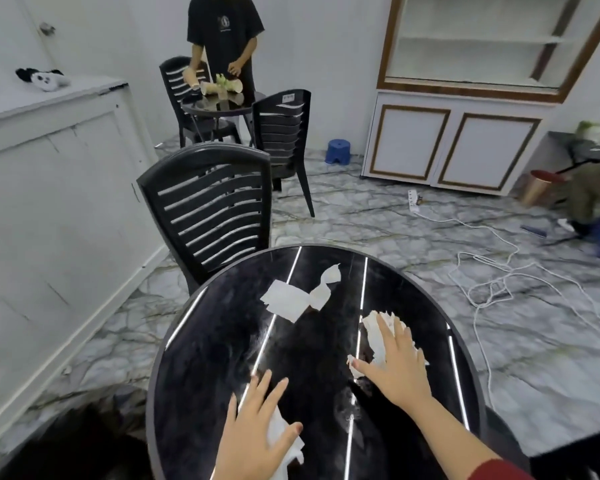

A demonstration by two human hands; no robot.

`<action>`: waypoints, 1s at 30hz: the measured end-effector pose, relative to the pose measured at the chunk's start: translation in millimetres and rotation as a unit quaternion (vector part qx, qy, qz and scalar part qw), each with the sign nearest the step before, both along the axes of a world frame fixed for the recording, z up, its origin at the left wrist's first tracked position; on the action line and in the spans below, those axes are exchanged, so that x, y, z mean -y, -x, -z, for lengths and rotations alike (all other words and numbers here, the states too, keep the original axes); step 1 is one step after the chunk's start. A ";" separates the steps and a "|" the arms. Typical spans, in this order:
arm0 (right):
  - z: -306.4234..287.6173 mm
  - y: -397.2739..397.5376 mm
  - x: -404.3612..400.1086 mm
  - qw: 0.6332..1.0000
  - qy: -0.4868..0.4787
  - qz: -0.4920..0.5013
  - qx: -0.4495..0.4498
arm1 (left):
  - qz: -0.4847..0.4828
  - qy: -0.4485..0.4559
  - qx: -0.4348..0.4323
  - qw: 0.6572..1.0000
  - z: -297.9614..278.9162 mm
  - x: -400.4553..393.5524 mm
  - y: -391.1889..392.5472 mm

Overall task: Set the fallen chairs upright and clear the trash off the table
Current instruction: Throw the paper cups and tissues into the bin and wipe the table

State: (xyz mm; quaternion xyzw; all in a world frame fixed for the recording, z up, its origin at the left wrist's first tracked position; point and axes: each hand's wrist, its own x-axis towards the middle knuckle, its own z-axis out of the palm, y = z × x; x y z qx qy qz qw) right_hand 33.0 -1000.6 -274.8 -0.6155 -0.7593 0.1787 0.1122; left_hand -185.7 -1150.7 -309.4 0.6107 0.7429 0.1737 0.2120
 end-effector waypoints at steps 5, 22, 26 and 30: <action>15.1 -2.2 -9.4 0.999 0.003 0.000 0.039 | 0.019 -0.001 -0.038 0.999 20.8 3.0 -3.9; 47.3 -1.5 -29.1 1.000 0.009 -0.014 0.024 | 0.012 -0.014 -0.142 0.990 24.0 0.8 -5.7; 47.3 -0.2 -21.7 1.000 0.010 -0.015 -0.021 | 0.010 -0.018 -0.157 0.987 24.3 0.8 -5.7; 43.0 8.5 -2.8 0.995 0.025 0.043 -0.092 | 0.001 -0.026 -0.154 0.988 27.1 -0.2 -4.5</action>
